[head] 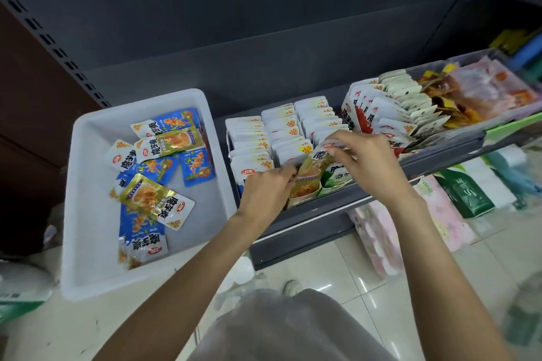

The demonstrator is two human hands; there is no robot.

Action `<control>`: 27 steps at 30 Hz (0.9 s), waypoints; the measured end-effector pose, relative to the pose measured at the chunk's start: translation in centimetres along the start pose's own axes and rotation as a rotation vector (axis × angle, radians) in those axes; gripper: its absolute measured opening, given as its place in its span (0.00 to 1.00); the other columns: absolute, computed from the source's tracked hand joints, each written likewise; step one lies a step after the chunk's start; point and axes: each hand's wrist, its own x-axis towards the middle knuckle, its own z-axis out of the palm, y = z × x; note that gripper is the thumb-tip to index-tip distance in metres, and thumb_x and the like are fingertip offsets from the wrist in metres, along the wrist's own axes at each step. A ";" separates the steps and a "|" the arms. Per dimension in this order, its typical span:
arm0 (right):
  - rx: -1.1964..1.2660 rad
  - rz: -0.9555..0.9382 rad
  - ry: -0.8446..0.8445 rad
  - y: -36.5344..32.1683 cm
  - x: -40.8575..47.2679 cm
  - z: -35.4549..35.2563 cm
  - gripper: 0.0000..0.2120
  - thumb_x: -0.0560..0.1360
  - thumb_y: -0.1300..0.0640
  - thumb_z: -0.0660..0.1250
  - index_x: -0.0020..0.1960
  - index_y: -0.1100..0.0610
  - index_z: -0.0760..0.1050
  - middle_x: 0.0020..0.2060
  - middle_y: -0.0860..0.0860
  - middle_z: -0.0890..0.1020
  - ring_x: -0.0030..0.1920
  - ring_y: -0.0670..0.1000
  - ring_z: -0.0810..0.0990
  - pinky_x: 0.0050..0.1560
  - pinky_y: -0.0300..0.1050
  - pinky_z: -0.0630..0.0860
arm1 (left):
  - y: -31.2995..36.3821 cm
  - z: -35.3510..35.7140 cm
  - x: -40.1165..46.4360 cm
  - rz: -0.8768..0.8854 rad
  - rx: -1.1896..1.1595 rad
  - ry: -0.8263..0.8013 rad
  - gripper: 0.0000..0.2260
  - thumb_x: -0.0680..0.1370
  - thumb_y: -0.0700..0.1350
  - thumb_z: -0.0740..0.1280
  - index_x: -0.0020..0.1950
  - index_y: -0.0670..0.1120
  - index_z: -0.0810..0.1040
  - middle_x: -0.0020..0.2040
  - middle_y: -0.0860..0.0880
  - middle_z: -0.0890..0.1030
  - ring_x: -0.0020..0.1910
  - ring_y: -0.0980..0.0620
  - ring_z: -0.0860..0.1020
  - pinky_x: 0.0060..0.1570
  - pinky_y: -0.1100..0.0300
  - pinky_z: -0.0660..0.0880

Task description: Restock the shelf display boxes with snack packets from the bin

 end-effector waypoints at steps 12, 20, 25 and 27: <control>-0.379 -0.076 -0.341 -1.1 0.5 3.8 0.07 0.78 0.60 0.61 0.51 0.54 0.76 0.43 0.52 0.82 0.44 0.57 0.81 0.38 0.47 0.73 | -0.3 0.8 -1.5 -0.165 -0.053 0.003 0.05 0.74 0.45 0.71 0.48 0.46 0.81 0.39 0.49 0.84 0.36 0.48 0.82 0.35 0.54 0.80; -0.504 -0.004 -0.314 -2.0 0.8 3.6 0.07 0.78 0.53 0.63 0.52 0.52 0.78 0.46 0.50 0.83 0.47 0.54 0.82 0.43 0.45 0.75 | -0.4 -1.3 -1.6 -0.207 -0.224 0.074 0.06 0.75 0.48 0.69 0.50 0.49 0.81 0.42 0.54 0.84 0.41 0.56 0.82 0.41 0.55 0.80; 0.029 0.022 0.170 -4.4 0.7 0.5 0.06 0.74 0.54 0.71 0.50 0.55 0.81 0.38 0.42 0.81 0.37 0.42 0.80 0.36 0.36 0.76 | -2.7 -5.2 -4.1 -0.237 -0.339 0.488 0.11 0.77 0.50 0.63 0.46 0.45 0.82 0.36 0.53 0.82 0.33 0.60 0.78 0.32 0.64 0.76; 0.172 0.026 0.143 -6.9 1.1 1.0 0.07 0.75 0.55 0.69 0.52 0.54 0.80 0.39 0.41 0.80 0.37 0.41 0.80 0.38 0.35 0.77 | -5.2 -6.4 -6.2 -0.269 -0.258 0.596 0.10 0.77 0.47 0.64 0.45 0.43 0.82 0.35 0.51 0.81 0.32 0.58 0.77 0.33 0.65 0.74</control>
